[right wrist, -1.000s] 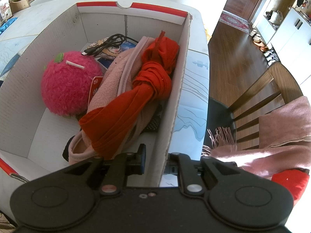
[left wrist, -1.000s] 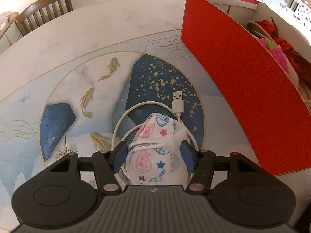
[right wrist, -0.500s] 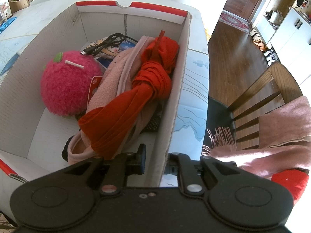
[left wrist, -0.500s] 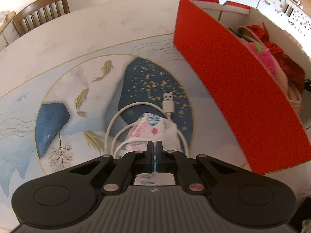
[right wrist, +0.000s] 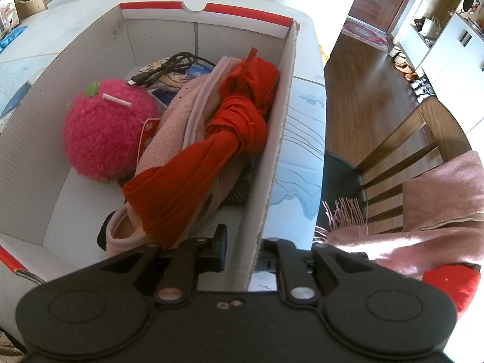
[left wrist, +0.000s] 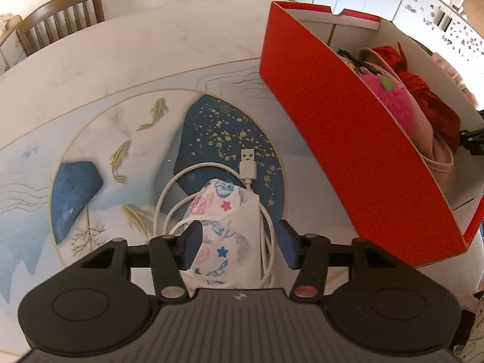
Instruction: Organize objects
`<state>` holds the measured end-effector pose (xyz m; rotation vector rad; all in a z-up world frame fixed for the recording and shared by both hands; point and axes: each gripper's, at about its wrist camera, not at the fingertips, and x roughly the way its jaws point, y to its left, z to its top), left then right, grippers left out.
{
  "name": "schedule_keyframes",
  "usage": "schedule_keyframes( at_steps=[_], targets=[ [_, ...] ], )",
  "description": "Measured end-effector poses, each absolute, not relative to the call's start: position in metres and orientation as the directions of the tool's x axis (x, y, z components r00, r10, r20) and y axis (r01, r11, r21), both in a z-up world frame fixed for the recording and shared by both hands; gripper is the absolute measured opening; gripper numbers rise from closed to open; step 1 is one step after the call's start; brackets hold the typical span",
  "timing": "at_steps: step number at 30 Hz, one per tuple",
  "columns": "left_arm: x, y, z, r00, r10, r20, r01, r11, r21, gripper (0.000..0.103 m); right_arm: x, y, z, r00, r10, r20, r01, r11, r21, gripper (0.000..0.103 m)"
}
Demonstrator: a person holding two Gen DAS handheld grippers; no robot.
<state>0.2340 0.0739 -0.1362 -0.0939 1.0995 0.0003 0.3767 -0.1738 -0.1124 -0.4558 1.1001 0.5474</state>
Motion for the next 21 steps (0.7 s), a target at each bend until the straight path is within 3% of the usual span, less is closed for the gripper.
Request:
schedule_keyframes(
  at_steps=[7, 8, 10, 12, 15, 21],
  targets=[
    [0.243, 0.078, -0.146, 0.439, -0.021, -0.898, -0.061, 0.997, -0.053, 0.053, 0.376, -0.174, -0.113, 0.347, 0.187, -0.919, -0.620, 0.781, -0.076, 0.013],
    [0.243, 0.078, -0.145, 0.441, -0.023, -0.897, -0.063, 0.996, -0.056, 0.050, 0.377, -0.174, -0.112, 0.347, 0.187, -0.919, -0.621, 0.780, -0.075, 0.014],
    [0.241, 0.079, -0.144, 0.452, -0.030, -0.891, -0.073, 0.995, -0.071, 0.025, 0.376, -0.174, -0.112, 0.346, 0.188, -0.919, -0.620, 0.781, -0.073, 0.013],
    [0.240, 0.080, -0.142, 0.461, -0.028, -0.887, -0.088, 0.993, -0.078, 0.011, 0.377, -0.174, -0.112, 0.347, 0.187, -0.919, -0.620, 0.781, -0.075, 0.013],
    [0.236, 0.082, -0.137, 0.479, -0.033, -0.877, -0.102, 0.990, -0.093, 0.004, 0.377, -0.174, -0.112, 0.347, 0.187, -0.919, -0.620, 0.781, -0.075, 0.013],
    [0.227, 0.093, -0.123, 0.513, -0.034, -0.858, -0.142, 0.982, -0.124, 0.000, 0.377, -0.174, -0.112, 0.347, 0.187, -0.919, -0.621, 0.781, -0.076, 0.013]
  ],
)
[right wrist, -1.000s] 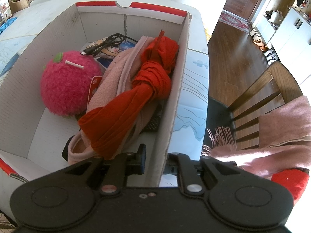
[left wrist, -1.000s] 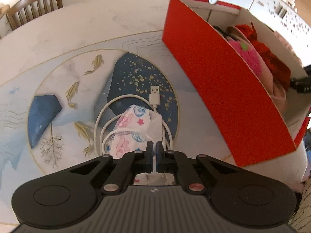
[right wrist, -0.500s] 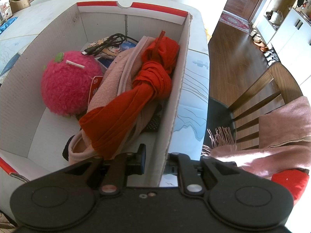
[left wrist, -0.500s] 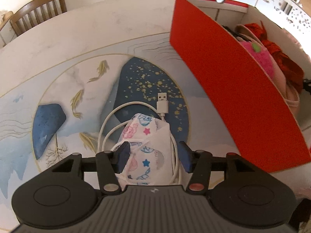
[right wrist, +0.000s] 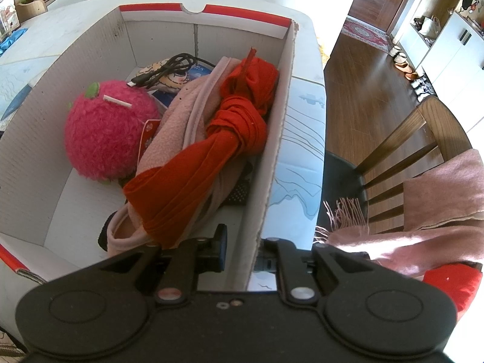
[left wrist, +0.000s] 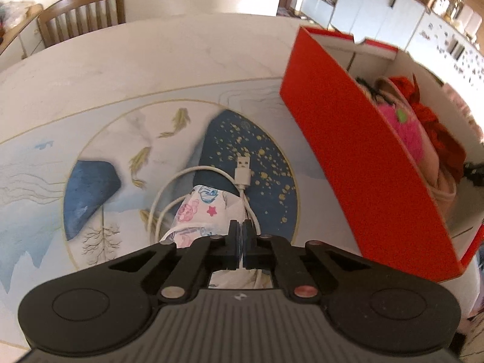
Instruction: Organize objects
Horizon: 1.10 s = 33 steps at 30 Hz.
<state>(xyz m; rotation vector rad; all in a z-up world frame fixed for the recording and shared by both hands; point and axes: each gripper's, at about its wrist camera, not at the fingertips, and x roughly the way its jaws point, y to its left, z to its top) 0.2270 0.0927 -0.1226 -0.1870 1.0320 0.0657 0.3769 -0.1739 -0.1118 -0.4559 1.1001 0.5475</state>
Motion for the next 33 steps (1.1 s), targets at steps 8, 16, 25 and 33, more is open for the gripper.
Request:
schedule_keyframes(
  at_steps=[8, 16, 25, 33],
  targets=[
    [0.213, 0.103, -0.072, 0.609, -0.052, -0.791, -0.155, 0.971, -0.183, 0.000, 0.376, -0.174, -0.112, 0.347, 0.186, -0.919, -0.619, 0.781, -0.076, 0.013],
    [0.218, 0.085, -0.013, 0.709, -0.117, -0.696, -0.053, 0.975, -0.218, 0.000, 0.377, -0.172, -0.112, 0.347, 0.182, -0.920, -0.620, 0.781, -0.079, 0.013],
    [0.254, 0.041, 0.026, 0.740, -0.216, -0.637, 0.121, 0.974, -0.190, 0.000, 0.377, -0.171, -0.111, 0.348, 0.183, -0.919, -0.620, 0.780, -0.080, 0.013],
    [0.296, -0.004, 0.022, 0.709, -0.282, -0.646, 0.243, 0.958, -0.151, 0.000, 0.377, -0.171, -0.110, 0.349, 0.184, -0.919, -0.621, 0.780, -0.080, 0.013]
  ],
)
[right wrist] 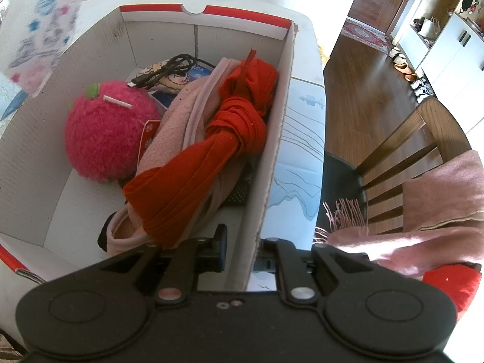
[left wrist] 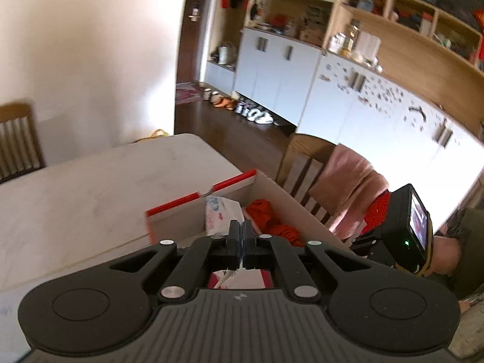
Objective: Organize objects
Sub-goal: 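Carry the floral pouch into the box with the left gripper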
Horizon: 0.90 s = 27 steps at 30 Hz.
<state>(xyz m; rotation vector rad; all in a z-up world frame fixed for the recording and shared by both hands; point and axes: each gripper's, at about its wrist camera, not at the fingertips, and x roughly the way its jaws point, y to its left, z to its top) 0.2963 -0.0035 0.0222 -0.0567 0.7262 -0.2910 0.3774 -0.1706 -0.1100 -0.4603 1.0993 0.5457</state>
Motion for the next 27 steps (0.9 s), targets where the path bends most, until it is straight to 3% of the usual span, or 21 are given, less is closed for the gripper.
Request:
schedule_keyframes(
  at_steps=[8, 23, 27],
  targets=[
    [0.343, -0.047, -0.016, 0.646, -0.267, -0.715, 0.316, 0.946, -0.067, 0.000, 0.378, -0.171, -0.110, 0.348, 0.184, -0.919, -0.621, 0.780, -0.079, 0.013],
    [0.379, -0.065, -0.081, 0.506, -0.273, -0.818, 0.285, 0.948, -0.139, 0.000, 0.378, -0.170, -0.112, 0.348, 0.186, -0.919, -0.618, 0.782, -0.076, 0.012],
    [0.382, -0.061, -0.086, 0.491, -0.274, -0.827, 0.262, 0.952, -0.159, 0.006, 0.378, -0.167, -0.112, 0.347, 0.186, -0.919, -0.618, 0.782, -0.075, 0.012]
  ],
)
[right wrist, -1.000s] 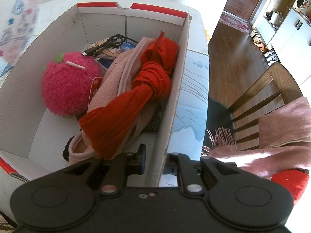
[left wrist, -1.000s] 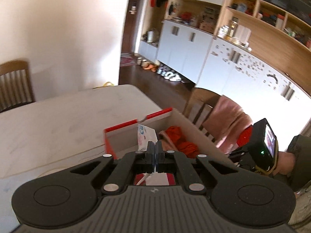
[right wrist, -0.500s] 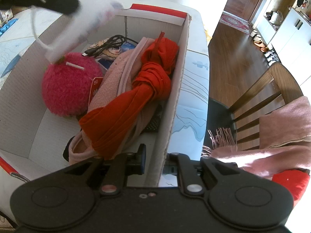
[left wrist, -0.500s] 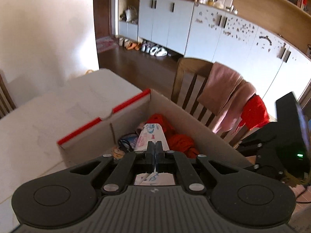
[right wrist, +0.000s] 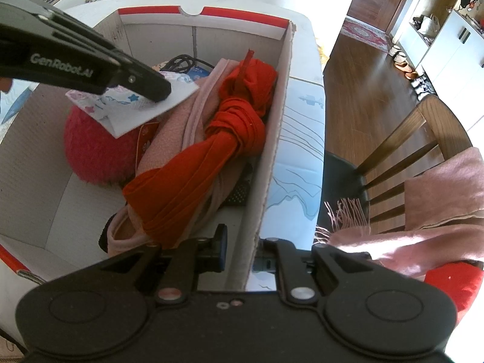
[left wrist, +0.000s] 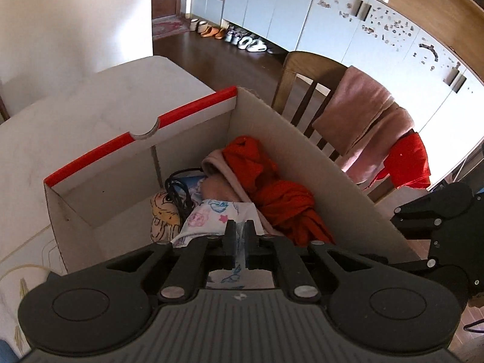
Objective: Organize objects
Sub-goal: 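Carry the floral pouch into the box with the left gripper, then open the left gripper to release the pouch onto the plush ball, then return the left gripper to the white cable and grasp it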
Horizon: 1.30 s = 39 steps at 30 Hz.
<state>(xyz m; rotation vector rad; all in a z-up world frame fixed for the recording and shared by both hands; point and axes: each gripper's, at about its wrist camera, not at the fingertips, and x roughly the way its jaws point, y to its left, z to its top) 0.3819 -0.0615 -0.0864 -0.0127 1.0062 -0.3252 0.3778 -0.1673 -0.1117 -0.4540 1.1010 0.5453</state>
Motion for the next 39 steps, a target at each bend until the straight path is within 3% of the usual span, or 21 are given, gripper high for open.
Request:
schedule_keyframes(
  at_steps=[2, 6, 12, 16, 18, 25, 29, 31, 39],
  targets=[
    [0.382, -0.059, -0.085, 0.491, -0.280, -0.825, 0.256, 0.951, -0.171, 0.014, 0.379, -0.168, -0.112, 0.348, 0.187, -0.919, -0.619, 0.782, -0.075, 0.012],
    [0.376, -0.054, -0.080, 0.508, -0.291, -0.811, 0.245, 0.951, -0.187, 0.055, 0.379, -0.167, -0.113, 0.348, 0.186, -0.919, -0.619, 0.782, -0.076, 0.013],
    [0.361, -0.042, -0.064, 0.527, -0.334, -0.781, 0.241, 0.940, -0.240, 0.058, 0.378, -0.167, -0.113, 0.348, 0.187, -0.919, -0.619, 0.782, -0.076, 0.013],
    [0.344, -0.030, -0.048, 0.546, -0.363, -0.755, 0.245, 0.931, -0.271, 0.070, 0.379, -0.166, -0.114, 0.348, 0.187, -0.918, -0.619, 0.782, -0.075, 0.013],
    [0.335, -0.023, -0.040, 0.564, -0.366, -0.740, 0.237, 0.930, -0.279, 0.070, 0.379, -0.164, -0.115, 0.348, 0.187, -0.918, -0.619, 0.782, -0.075, 0.013],
    [0.295, 0.014, -0.017, 0.633, -0.318, -0.706, 0.170, 0.946, -0.275, 0.073, 0.379, -0.165, -0.115, 0.348, 0.188, -0.918, -0.618, 0.783, -0.074, 0.013],
    [0.273, 0.040, -0.017, 0.650, -0.236, -0.722, 0.103, 0.969, -0.224, 0.075, 0.379, -0.165, -0.115, 0.348, 0.188, -0.918, -0.618, 0.782, -0.074, 0.013],
    [0.262, 0.053, -0.023, 0.645, -0.202, -0.737, 0.059, 0.975, -0.215, 0.083, 0.379, -0.164, -0.115, 0.348, 0.188, -0.918, -0.619, 0.782, -0.075, 0.013],
    [0.237, 0.075, -0.085, 0.537, -0.073, -0.840, -0.055, 0.991, -0.121, 0.084, 0.379, -0.162, -0.114, 0.348, 0.187, -0.919, -0.620, 0.781, -0.076, 0.013]
  ],
)
